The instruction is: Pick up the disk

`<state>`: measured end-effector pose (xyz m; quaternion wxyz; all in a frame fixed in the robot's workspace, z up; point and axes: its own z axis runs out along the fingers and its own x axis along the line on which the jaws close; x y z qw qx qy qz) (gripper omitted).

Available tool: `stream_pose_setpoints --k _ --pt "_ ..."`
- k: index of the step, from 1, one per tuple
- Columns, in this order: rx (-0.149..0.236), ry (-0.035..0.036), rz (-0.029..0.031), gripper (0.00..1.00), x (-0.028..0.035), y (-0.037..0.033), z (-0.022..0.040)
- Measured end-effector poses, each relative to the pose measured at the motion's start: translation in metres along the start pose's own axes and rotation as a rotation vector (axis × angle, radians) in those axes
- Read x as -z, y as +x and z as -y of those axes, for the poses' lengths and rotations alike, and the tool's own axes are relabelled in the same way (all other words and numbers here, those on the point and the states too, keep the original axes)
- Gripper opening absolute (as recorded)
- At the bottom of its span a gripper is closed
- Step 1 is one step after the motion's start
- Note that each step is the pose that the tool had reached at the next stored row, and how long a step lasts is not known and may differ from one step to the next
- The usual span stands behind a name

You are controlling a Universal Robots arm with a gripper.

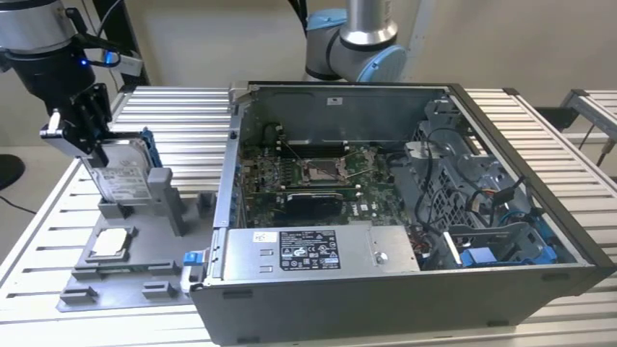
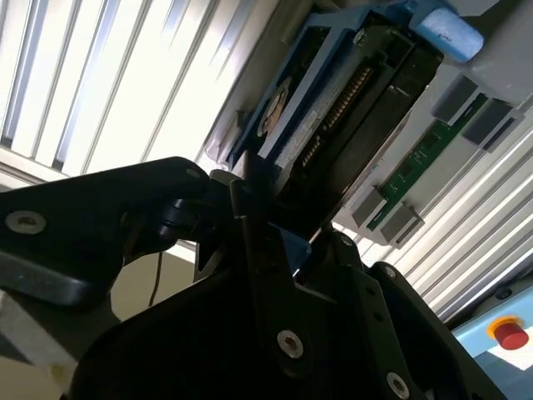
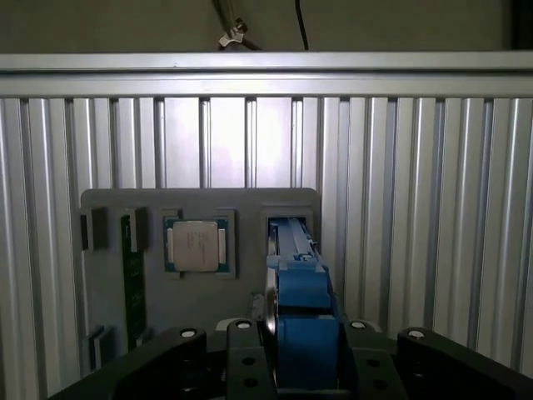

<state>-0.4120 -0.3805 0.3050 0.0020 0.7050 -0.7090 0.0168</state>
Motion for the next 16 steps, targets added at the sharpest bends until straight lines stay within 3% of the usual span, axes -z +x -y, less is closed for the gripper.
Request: stream_pose_setpoints --k 9,16 --pt "0.000 0.0000 0.0000 0.00 0.0243 0.0007 0.0005" --pt "0.000 0.0001 0.0000 0.00 0.0533 0.0014 0.0011"
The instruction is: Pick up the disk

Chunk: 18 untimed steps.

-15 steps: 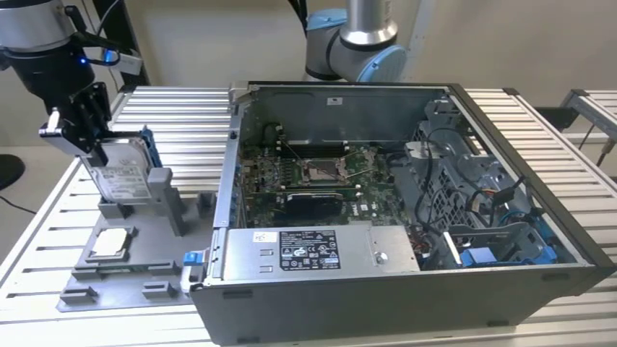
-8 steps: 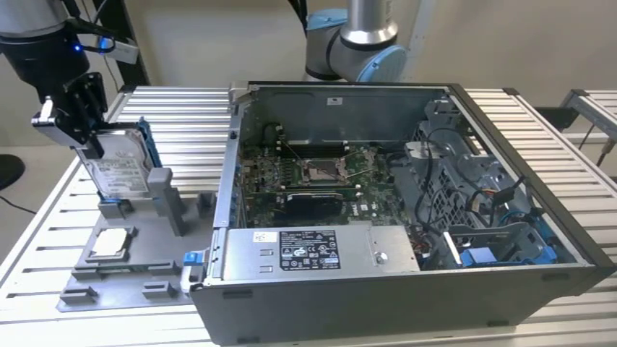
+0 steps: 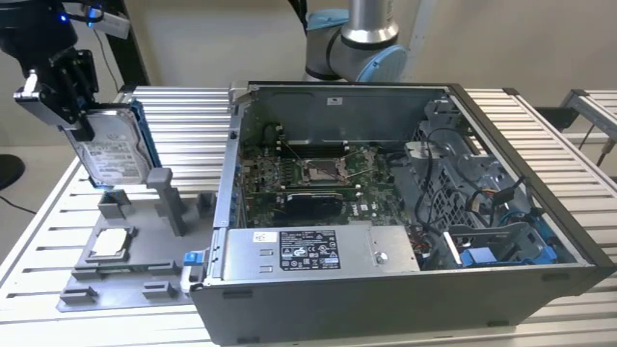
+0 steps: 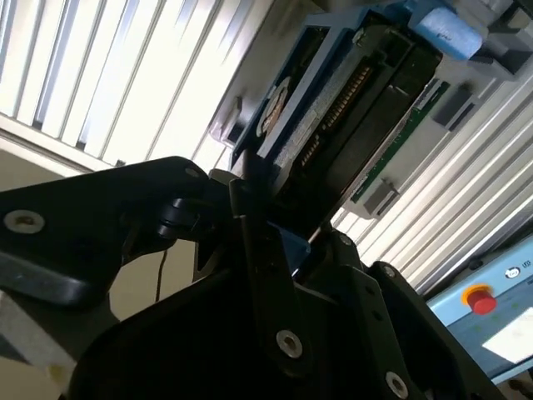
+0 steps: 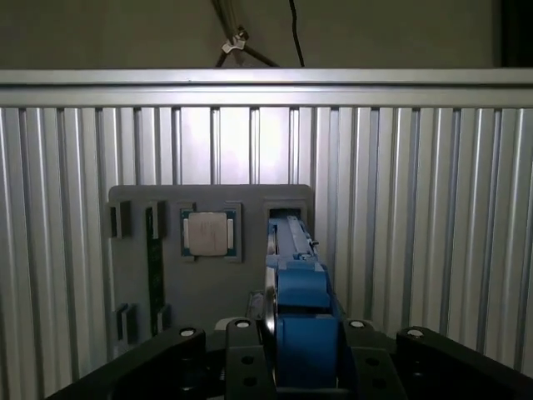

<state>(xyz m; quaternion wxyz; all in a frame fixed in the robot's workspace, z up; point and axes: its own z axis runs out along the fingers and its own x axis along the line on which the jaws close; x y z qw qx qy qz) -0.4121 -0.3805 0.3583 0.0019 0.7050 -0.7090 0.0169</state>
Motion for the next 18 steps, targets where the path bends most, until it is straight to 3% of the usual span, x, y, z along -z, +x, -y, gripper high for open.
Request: stream_pose_setpoints --k 18 --pt "0.000 -0.0003 -0.0001 0.00 0.0822 0.0022 0.0018"
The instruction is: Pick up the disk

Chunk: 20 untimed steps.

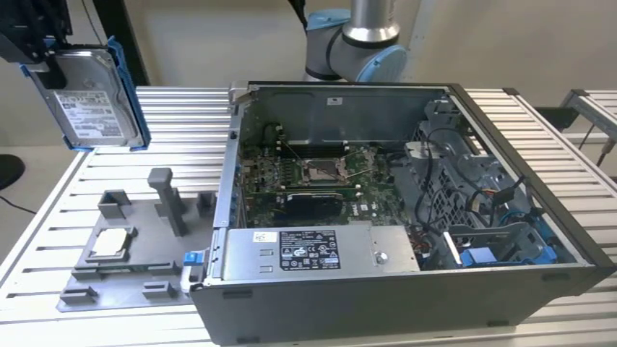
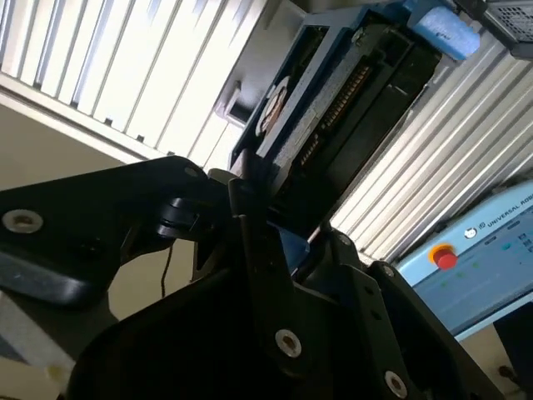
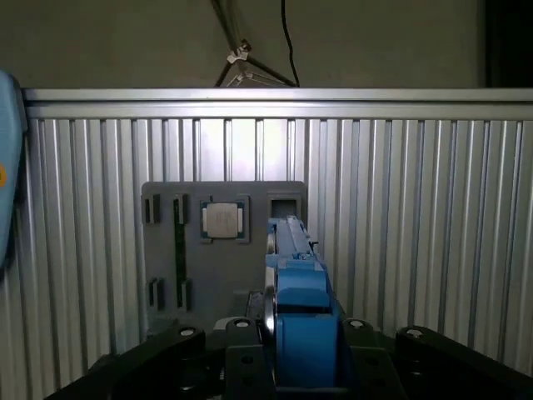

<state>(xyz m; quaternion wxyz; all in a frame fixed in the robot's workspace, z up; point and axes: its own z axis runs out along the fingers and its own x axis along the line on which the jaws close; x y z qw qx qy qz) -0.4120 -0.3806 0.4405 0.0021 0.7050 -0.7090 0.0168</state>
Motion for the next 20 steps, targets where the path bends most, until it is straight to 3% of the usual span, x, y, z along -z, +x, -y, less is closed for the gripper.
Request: stream_pose_setpoints --k 14,15,20 --pt "0.000 -0.0006 0.0000 0.00 0.0622 0.0016 0.0013" --pt "0.000 -0.0005 0.0000 0.00 0.0647 0.0017 0.0014" --pt "0.000 -0.0005 -0.0003 0.00 0.0649 0.0018 0.0014"
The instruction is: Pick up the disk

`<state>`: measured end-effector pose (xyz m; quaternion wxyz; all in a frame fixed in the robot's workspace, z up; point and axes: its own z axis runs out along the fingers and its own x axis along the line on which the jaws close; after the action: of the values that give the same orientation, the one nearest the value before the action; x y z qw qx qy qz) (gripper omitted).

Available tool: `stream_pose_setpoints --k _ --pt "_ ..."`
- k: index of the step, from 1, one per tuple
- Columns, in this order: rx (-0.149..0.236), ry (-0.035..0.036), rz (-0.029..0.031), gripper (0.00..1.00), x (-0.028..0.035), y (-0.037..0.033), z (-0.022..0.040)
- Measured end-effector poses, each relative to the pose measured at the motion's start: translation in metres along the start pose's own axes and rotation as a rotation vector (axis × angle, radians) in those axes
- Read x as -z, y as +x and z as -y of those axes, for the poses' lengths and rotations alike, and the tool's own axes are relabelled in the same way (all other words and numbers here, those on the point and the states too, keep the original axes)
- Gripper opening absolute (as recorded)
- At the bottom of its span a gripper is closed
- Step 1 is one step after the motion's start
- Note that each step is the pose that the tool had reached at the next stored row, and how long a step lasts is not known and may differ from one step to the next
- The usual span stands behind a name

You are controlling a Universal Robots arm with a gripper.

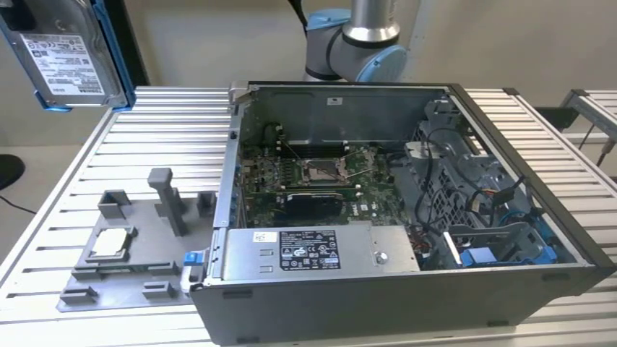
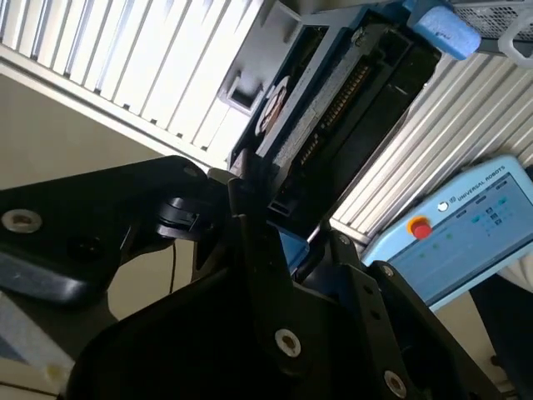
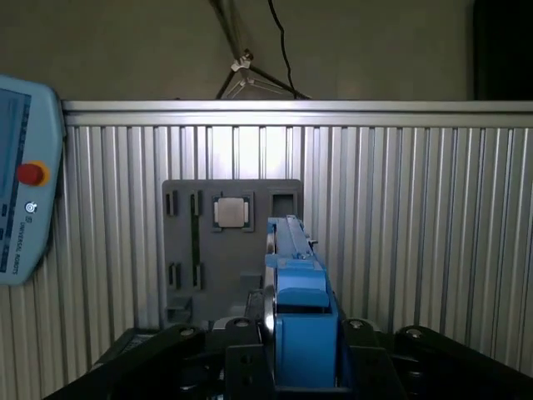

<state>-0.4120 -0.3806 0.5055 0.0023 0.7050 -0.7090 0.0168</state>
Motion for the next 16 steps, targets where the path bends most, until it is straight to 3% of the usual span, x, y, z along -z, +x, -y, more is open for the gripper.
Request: stream_pose_setpoints --k 6,16 --pt "0.000 -0.0001 -0.0001 0.00 0.0000 -0.0001 0.0044" --pt "0.000 0.0000 -0.0001 0.00 -0.0004 -0.0002 0.0224"
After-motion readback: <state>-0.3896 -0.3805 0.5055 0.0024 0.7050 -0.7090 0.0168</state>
